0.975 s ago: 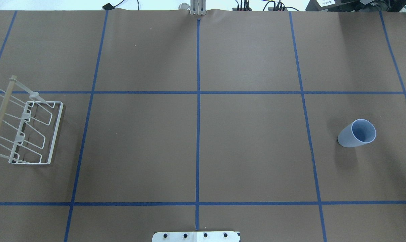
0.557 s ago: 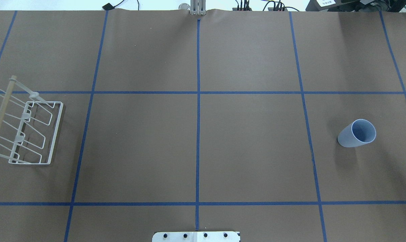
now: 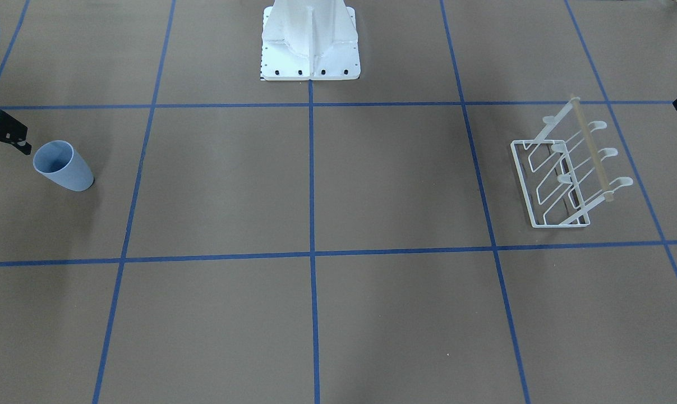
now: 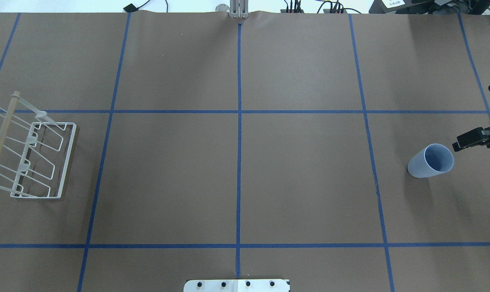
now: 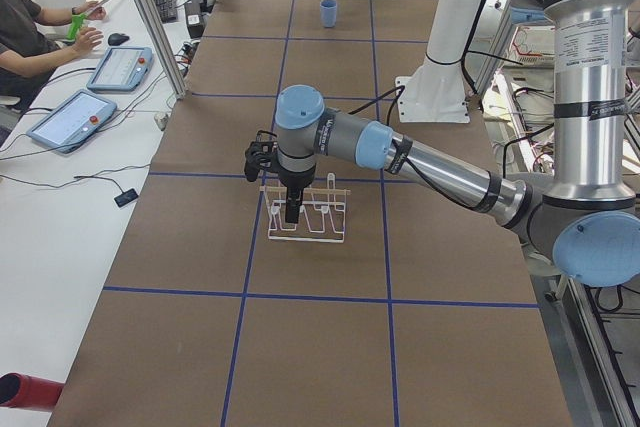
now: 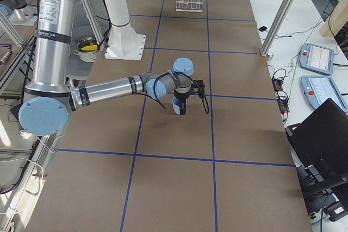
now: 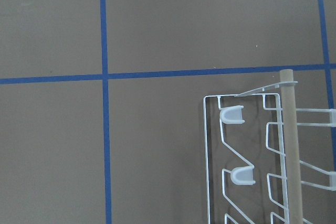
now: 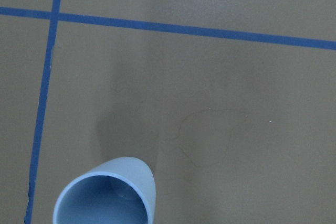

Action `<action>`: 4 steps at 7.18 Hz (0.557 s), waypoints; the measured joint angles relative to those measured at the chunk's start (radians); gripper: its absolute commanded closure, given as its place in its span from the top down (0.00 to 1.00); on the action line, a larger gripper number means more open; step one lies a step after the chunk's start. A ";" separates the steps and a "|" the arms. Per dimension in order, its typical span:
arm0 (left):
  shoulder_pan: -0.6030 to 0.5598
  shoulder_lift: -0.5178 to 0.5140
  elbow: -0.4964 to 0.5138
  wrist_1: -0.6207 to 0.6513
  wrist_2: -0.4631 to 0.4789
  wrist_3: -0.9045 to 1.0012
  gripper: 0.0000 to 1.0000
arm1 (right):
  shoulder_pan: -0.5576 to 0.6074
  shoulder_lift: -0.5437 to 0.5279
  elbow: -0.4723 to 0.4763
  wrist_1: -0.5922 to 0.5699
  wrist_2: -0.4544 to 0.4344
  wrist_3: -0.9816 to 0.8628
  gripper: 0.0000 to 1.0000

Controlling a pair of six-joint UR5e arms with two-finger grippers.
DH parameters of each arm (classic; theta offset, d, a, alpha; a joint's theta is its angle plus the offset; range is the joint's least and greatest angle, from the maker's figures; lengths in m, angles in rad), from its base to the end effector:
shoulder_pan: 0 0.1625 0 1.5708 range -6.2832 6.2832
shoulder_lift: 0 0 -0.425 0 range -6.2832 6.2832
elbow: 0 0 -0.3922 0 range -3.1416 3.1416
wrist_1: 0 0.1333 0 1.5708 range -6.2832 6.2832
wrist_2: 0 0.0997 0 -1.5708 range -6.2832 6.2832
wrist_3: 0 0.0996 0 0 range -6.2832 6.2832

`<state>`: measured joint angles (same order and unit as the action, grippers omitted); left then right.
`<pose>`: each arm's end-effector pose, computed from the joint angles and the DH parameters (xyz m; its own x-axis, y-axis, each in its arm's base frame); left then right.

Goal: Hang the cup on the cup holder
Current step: 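Grasp the light blue cup by its base with the right gripper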

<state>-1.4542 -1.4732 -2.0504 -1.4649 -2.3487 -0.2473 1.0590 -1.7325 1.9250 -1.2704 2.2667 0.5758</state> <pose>-0.0120 -0.4422 0.4804 0.6918 0.0307 -0.7214 0.0592 0.9933 0.0990 -0.1552 -0.4181 0.5271 0.6716 -0.1189 0.7313 0.0784 0.9929 0.0894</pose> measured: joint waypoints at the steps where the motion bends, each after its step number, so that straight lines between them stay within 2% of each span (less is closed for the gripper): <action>1: 0.000 0.000 -0.003 0.000 -0.002 -0.003 0.98 | -0.015 -0.001 -0.003 0.003 -0.003 0.005 1.00; 2: 0.000 -0.001 -0.004 0.000 -0.002 -0.004 0.98 | -0.030 0.002 -0.011 0.004 -0.003 0.006 0.96; 4: 0.000 -0.001 -0.008 0.000 -0.003 -0.004 0.98 | -0.057 0.011 -0.029 0.007 -0.004 0.007 0.79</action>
<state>-1.4542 -1.4741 -2.0581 -1.4650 -2.3515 -0.2516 1.0022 -1.7216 1.8958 -1.2631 2.2623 0.5832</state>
